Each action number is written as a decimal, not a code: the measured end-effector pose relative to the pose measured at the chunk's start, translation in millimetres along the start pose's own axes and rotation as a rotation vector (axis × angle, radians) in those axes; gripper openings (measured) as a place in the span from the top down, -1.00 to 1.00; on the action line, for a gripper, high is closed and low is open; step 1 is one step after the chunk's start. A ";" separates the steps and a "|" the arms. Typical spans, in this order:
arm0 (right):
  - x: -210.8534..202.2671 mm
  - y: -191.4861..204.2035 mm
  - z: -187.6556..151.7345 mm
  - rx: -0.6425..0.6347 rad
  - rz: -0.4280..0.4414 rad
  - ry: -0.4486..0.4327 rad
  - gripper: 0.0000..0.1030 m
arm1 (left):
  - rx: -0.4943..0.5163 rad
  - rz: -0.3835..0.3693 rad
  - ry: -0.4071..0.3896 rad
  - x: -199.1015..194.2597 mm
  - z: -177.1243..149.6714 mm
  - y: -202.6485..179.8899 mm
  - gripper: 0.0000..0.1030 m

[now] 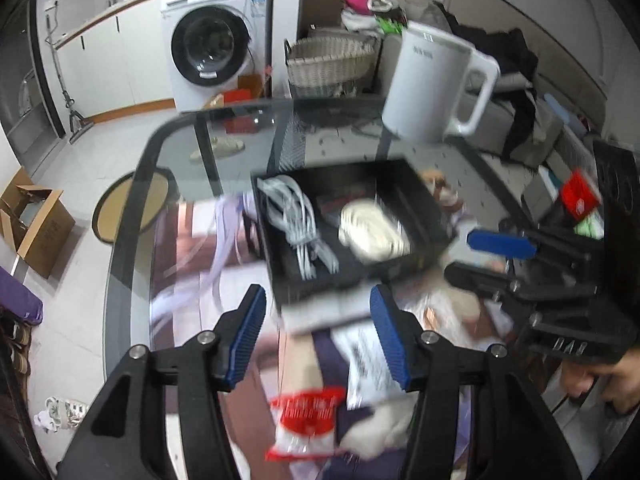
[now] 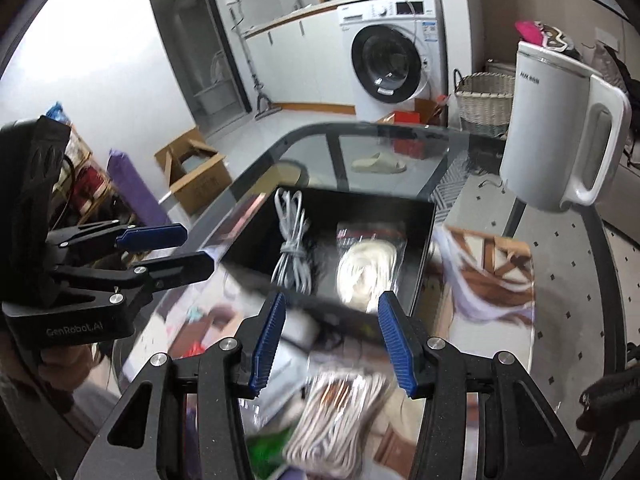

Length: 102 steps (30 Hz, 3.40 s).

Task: Organize soft objects
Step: 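Grasp the red balloon glue packet with the left tool while the right tool grasps the bag of white laces, then lift the red packet with the left tool while the right tool lifts the lace bag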

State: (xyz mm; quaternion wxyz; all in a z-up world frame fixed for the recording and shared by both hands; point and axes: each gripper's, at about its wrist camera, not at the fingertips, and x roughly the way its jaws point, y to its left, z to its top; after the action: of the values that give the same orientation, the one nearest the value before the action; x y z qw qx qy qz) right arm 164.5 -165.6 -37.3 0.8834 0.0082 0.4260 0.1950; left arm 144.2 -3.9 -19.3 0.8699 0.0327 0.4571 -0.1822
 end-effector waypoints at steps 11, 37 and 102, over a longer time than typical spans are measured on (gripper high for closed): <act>29.8 -3.7 -58.8 0.010 0.019 0.170 0.03 | 0.065 0.007 0.146 17.8 -59.7 15.6 -0.06; 52.2 5.8 -85.2 -0.061 -0.019 0.232 -0.15 | 0.110 0.043 0.251 53.6 -78.1 0.5 0.20; -50.3 43.4 -57.1 -0.189 -0.015 -0.322 0.24 | 0.108 0.192 -0.427 -68.1 -43.3 -12.1 0.19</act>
State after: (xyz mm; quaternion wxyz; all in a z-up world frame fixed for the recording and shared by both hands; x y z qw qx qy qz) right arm 78.5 -151.8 -28.1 0.9384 -0.0470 0.2591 0.2240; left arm 71.0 14.1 11.9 0.9571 0.0832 0.2473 -0.1257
